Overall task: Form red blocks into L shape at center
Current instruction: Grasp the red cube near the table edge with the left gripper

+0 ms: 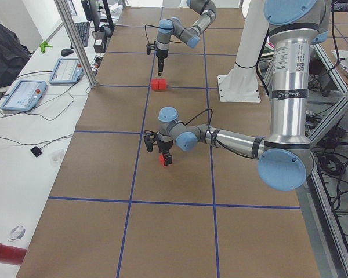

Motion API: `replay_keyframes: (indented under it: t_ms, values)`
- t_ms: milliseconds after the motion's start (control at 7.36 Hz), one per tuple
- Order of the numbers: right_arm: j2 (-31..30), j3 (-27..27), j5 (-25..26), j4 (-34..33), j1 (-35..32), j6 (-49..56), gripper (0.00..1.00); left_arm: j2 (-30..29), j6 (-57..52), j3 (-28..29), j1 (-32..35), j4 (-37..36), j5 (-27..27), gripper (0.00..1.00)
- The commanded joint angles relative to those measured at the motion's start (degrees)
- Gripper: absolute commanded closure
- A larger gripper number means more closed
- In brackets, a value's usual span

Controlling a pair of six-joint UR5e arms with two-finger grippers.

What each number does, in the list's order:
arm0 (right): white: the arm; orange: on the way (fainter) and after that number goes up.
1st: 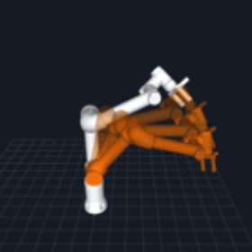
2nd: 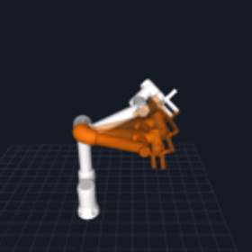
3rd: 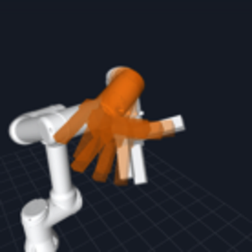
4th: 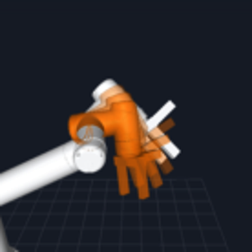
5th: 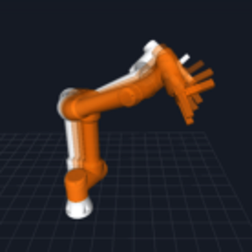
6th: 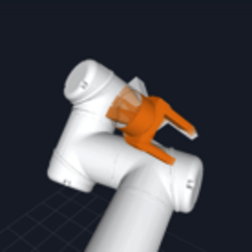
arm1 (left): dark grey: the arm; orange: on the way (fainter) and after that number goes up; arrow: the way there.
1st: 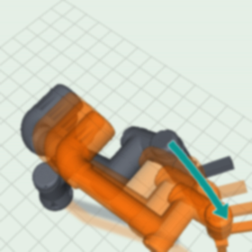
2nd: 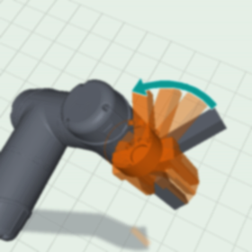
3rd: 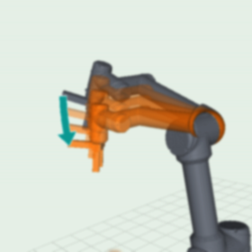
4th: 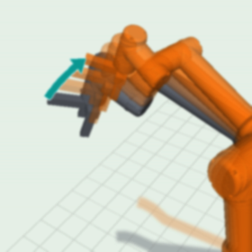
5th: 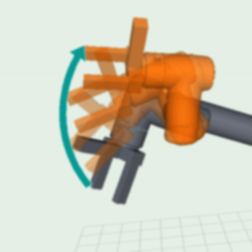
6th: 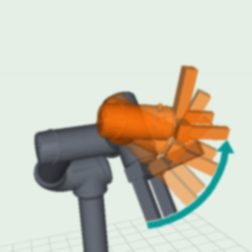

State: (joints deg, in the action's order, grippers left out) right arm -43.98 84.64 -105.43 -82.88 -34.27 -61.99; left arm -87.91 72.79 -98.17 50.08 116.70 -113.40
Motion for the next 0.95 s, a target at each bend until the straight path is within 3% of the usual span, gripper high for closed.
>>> replay_keyframes:
  t_ms: [0, 136, 272, 408, 544, 679, 815]
  values:
    - [0.0, 0.0, 0.0, 0.1, 0.0, 0.0, 0.02, -0.1, 0.0, 0.2, -0.1, 0.1, -0.1, 0.48]
    - [0.0, 0.0, 0.0, 0.0, 0.0, 0.1, 0.02, -0.1, 0.1, 0.1, 0.0, 0.1, -0.1, 0.66]
    - [0.1, 0.1, 0.0, 0.0, 0.0, 0.1, 0.02, -0.2, 0.2, -1.0, 0.4, -0.1, -0.2, 1.0]
    - [-0.3, 0.8, -0.2, -0.1, -0.4, 0.1, 0.02, -0.3, -0.2, -3.0, 1.7, -1.7, -0.9, 1.0]
    - [-0.7, 1.3, -0.9, -0.1, -1.1, 0.4, 0.02, -5.7, -0.3, -3.6, 6.8, -9.3, -4.8, 1.0]
    - [-2.5, 3.1, -2.2, -0.2, -2.3, 1.6, 0.02, -13.3, -0.2, -3.6, 8.6, -20.7, -5.6, 1.0]
    - [-7.5, 7.3, -3.7, -0.2, -4.3, 4.4, 0.01, -16.7, 0.3, -3.1, 8.6, -25.3, -5.4, 1.0]
